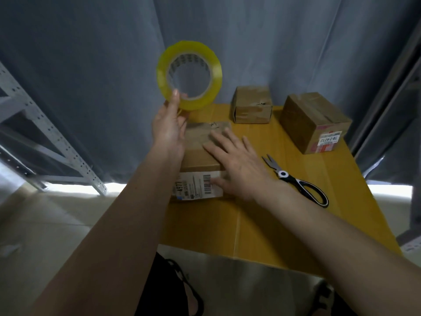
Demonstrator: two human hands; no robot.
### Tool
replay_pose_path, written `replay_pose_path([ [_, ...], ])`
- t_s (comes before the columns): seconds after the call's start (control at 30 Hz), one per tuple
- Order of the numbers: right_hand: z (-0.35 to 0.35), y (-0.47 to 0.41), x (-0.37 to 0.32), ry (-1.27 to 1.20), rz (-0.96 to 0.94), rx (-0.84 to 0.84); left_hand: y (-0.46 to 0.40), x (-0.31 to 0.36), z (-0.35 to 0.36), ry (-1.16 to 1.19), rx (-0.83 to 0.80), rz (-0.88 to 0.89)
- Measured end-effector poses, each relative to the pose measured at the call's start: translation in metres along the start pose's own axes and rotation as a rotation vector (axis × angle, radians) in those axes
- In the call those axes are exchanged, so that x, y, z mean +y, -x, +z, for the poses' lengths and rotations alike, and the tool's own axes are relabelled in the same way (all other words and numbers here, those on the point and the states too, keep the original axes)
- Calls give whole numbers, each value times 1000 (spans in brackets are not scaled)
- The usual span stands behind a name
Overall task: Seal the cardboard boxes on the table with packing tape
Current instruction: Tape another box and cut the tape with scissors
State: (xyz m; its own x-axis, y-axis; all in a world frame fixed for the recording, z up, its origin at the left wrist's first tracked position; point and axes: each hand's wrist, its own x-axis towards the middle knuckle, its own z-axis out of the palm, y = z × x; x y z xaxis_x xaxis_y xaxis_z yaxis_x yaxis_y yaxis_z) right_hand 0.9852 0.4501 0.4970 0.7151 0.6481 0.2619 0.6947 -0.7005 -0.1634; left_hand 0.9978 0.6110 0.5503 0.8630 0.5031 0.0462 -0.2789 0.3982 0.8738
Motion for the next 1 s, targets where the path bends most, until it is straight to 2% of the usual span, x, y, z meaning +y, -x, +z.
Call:
replay_pose_path([
  [0.07, 5, -15, 1, -151, 77, -26, -8, 3, -1, 15, -13, 20],
  [0.1, 9, -25, 0, -152, 133, 14, -11, 5, -1, 22, -12, 27],
  [0.2, 22, -57, -8, 115, 247, 172, -21, 7, -4, 2, -5, 41],
  [0.33, 34, -99, -10, 158, 402, 285, -34, 9, -16, 31, -18, 19],
  [0.5, 57, -115, -7, 11, 291, 339, -46, 3, -33, 36, -30, -16],
  [0.67, 57, -124, 8, -347, 209, 282, -51, -9, -35, 20, -31, -47],
  [0.73, 53, -124, 18, -408, 219, 277, -48, -15, -33, 20, -46, -54],
  [0.83, 53, -106, 35, -316, 292, 220, -43, -25, -27, 22, -78, -91],
  [1.0, 58, -45, 70, -35, 392, -3, -21, -51, 1, -31, -141, -241],
])
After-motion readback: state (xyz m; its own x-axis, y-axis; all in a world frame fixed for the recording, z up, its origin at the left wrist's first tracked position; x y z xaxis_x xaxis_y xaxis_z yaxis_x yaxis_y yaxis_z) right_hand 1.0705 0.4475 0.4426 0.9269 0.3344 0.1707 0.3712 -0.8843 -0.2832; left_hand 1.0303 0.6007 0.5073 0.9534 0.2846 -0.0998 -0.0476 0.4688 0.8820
